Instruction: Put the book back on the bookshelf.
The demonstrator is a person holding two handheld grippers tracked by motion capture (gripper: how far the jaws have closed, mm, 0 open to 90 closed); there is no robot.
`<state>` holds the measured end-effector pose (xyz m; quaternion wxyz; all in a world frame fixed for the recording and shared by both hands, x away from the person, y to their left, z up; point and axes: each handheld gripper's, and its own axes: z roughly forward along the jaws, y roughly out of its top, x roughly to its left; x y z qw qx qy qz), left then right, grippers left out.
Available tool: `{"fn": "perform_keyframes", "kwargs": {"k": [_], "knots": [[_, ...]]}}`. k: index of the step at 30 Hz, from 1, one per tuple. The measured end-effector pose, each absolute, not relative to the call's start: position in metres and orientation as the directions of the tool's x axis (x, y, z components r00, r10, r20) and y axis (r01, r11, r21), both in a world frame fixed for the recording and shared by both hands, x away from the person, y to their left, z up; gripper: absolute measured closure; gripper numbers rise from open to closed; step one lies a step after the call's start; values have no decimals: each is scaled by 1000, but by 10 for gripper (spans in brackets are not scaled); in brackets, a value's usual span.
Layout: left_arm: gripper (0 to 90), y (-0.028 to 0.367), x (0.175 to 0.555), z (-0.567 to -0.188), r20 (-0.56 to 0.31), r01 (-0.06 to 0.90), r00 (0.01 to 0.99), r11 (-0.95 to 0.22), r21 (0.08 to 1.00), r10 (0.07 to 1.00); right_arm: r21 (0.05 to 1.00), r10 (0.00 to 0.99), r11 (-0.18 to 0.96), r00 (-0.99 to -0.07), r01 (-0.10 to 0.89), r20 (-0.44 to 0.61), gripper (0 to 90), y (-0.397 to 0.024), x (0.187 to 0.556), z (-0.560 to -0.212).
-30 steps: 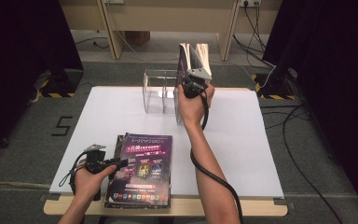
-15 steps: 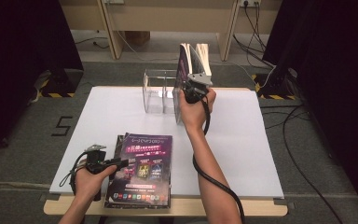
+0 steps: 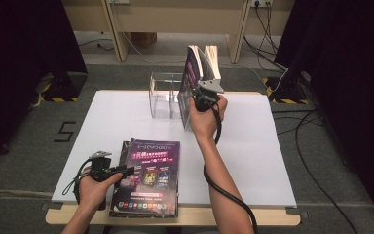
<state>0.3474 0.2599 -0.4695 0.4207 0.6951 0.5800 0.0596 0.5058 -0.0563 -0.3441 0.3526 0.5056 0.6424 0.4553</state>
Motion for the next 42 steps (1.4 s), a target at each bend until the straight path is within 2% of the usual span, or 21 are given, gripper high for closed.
{"fn": "perform_keyframes", "kwargs": {"k": [23, 42], "knots": [[547, 260, 348, -469, -406, 756, 316, 31, 654, 857, 934, 969, 82, -248, 347, 7, 684, -57, 499, -354], [553, 260, 348, -470, -408, 749, 310, 44, 661, 859, 918, 953, 99, -303, 385, 24, 655, -61, 479, -357]]}}
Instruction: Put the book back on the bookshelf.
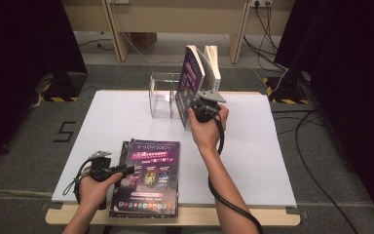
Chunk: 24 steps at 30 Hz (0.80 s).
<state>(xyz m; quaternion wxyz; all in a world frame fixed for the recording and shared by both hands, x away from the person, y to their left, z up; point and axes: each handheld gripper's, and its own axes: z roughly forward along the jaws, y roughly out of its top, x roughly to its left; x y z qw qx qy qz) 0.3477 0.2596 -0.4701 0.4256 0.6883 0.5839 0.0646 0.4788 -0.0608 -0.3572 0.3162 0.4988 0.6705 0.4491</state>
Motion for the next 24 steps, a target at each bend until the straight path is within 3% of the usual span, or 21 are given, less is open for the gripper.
{"fn": "perform_keyframes", "kwargs": {"k": [24], "knots": [[586, 262, 352, -469, -403, 739, 290, 64, 670, 868, 857, 933, 110, -350, 503, 86, 643, -81, 459, -380]]}}
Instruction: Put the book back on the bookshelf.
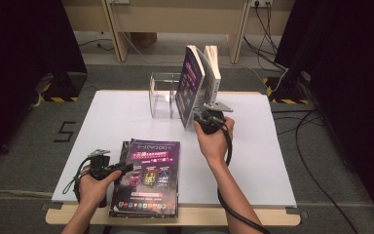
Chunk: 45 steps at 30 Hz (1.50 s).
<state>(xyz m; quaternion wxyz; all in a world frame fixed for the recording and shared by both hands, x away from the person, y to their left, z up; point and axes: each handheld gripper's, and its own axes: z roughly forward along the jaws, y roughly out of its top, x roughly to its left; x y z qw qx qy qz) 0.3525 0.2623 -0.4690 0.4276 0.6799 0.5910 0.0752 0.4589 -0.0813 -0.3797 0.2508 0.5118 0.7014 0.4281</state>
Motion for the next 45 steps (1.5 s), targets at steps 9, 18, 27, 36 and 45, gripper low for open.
{"fn": "perform_keyframes", "kwargs": {"k": [9, 18, 27, 36, 45], "knots": [[603, 265, 362, -469, -376, 738, 263, 65, 671, 889, 819, 919, 115, -373, 562, 127, 637, -86, 454, -396], [621, 266, 374, -475, -375, 753, 233, 77, 653, 897, 780, 912, 119, -378, 614, 158, 632, -91, 451, -412], [624, 268, 377, -482, -375, 769, 213, 82, 634, 902, 753, 904, 137, -392, 644, 171, 623, -90, 448, -425], [629, 268, 377, -484, -393, 775, 213, 90, 625, 894, 732, 898, 157, -404, 664, 174, 614, -85, 447, -432], [636, 266, 377, -485, -393, 778, 220, 82, 622, 893, 709, 890, 183, -421, 681, 174, 607, -78, 444, -442]]}}
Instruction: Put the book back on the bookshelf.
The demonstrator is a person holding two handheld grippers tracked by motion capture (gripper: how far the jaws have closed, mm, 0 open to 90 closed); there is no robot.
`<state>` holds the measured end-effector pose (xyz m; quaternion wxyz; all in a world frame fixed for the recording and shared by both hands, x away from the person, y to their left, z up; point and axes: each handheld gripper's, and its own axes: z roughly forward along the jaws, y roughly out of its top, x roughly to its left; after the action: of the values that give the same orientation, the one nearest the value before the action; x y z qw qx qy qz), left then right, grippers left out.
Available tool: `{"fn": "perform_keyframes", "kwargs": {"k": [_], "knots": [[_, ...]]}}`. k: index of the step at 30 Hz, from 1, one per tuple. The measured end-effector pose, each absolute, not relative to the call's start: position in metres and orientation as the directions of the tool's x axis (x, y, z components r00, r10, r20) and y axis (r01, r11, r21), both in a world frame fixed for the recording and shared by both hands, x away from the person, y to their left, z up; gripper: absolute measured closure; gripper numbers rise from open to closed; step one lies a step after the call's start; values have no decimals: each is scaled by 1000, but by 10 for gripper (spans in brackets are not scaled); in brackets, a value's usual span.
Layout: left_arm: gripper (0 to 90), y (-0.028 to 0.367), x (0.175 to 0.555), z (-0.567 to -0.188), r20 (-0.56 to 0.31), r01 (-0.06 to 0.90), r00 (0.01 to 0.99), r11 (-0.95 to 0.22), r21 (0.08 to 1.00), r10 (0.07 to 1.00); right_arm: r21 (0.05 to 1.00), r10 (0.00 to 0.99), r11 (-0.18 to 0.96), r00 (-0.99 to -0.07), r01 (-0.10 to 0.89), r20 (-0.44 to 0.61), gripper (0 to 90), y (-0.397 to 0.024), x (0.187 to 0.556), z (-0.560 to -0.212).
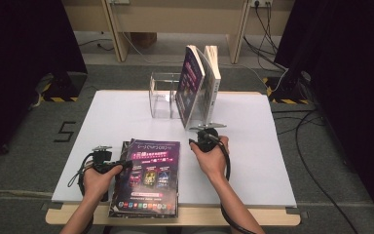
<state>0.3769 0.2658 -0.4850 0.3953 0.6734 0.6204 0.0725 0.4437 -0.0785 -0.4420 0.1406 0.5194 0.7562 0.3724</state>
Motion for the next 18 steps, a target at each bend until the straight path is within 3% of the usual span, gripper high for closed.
{"fn": "perform_keyframes", "kwargs": {"k": [11, 15, 18], "knots": [[651, 262, 372, -483, -369, 781, 219, 64, 621, 903, 674, 880, 197, -432, 712, 199, 599, -71, 444, -453], [673, 255, 368, -485, -427, 803, 247, 64, 593, 870, 660, 874, 200, -436, 724, 214, 595, -68, 444, -457], [670, 246, 365, -485, -425, 804, 270, 41, 593, 864, 649, 869, 200, -439, 734, 228, 589, -66, 444, -460]]}}
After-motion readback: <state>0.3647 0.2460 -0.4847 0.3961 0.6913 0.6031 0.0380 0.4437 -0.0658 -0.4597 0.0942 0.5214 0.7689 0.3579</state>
